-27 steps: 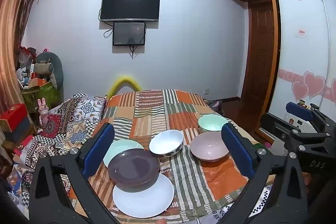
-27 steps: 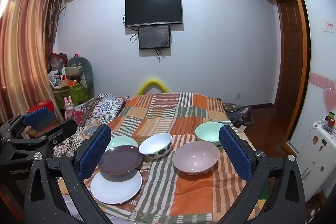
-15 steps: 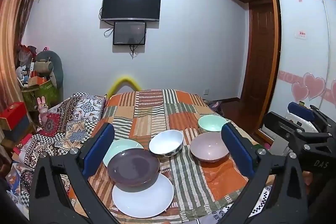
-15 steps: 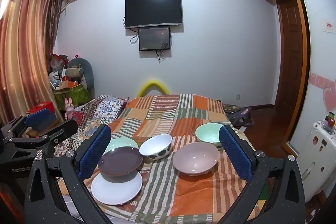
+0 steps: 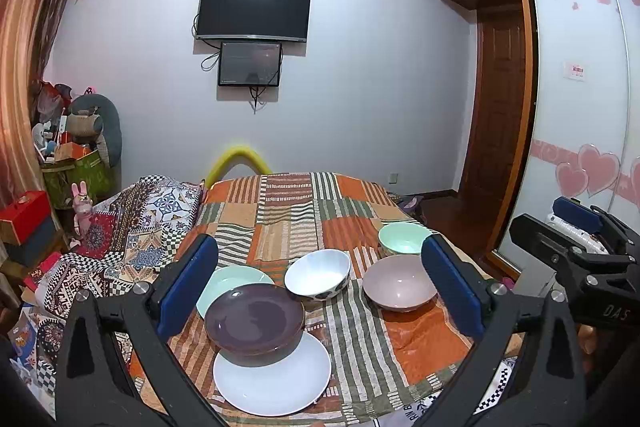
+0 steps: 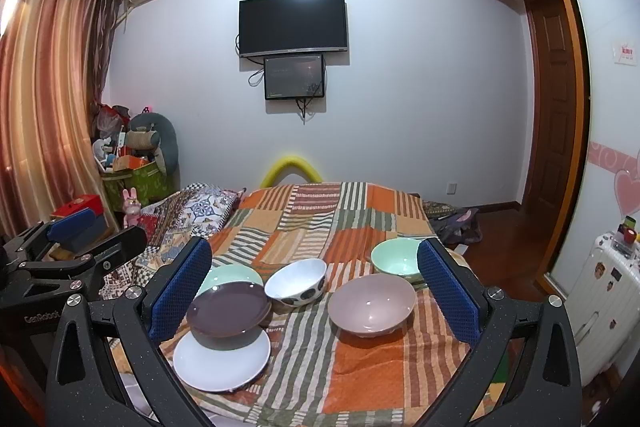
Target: Organize plates and bowls
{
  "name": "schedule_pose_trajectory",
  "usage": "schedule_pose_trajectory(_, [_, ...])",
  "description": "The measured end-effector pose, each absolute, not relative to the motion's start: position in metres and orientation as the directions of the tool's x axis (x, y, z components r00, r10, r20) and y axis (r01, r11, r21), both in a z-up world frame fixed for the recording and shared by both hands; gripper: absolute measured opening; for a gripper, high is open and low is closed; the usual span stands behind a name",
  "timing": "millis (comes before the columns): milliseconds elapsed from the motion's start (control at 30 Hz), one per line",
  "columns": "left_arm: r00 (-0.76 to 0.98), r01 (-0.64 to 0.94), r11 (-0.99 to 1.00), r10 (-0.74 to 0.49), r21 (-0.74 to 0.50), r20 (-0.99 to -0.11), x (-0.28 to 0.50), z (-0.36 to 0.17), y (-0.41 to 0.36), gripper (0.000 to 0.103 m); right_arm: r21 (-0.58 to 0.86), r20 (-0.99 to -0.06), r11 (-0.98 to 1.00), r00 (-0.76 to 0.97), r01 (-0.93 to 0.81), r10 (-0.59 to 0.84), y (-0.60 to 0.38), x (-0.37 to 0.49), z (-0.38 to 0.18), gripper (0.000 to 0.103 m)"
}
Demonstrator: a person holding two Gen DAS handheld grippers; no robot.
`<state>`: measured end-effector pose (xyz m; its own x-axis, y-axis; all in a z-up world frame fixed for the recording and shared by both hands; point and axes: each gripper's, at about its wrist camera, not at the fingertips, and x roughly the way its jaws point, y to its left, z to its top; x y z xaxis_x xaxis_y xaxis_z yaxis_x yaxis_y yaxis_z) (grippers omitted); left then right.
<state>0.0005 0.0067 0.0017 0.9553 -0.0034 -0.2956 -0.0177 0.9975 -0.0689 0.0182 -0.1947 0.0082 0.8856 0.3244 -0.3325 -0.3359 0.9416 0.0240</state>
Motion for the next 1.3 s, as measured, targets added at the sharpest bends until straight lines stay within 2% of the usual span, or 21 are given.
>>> schedule_pose_trajectory(1300, [0.957, -0.017, 0.997, -0.006, -0.077, -0.291, -0.0014, 0.0020, 0.0069, 0.103, 0.027, -0.326, 0.941, 0.887, -0.337, 0.327, -0.1950, 0.0158, 0.0125, 0.103])
